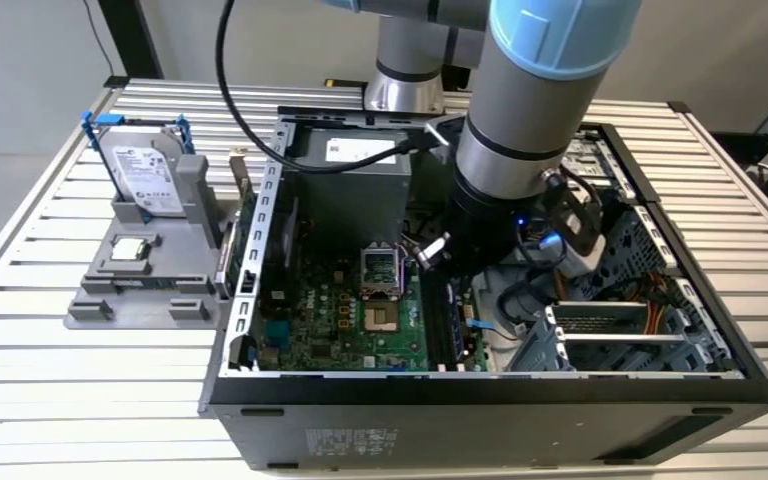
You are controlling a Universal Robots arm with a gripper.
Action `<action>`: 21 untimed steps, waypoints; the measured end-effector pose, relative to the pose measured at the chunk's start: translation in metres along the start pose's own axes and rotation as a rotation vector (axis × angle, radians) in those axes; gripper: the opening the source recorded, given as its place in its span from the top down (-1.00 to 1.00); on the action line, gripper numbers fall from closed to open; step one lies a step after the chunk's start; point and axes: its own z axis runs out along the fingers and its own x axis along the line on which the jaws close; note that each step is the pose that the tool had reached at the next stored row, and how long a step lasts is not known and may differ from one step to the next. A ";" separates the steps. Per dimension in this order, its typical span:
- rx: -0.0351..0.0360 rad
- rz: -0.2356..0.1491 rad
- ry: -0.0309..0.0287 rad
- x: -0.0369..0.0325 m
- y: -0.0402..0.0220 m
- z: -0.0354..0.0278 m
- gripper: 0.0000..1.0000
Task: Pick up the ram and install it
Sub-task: 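Press down the ram until it locks into place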
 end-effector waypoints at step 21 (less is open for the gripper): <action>-0.0155 -0.309 0.0144 -0.0004 0.0008 0.0000 1.00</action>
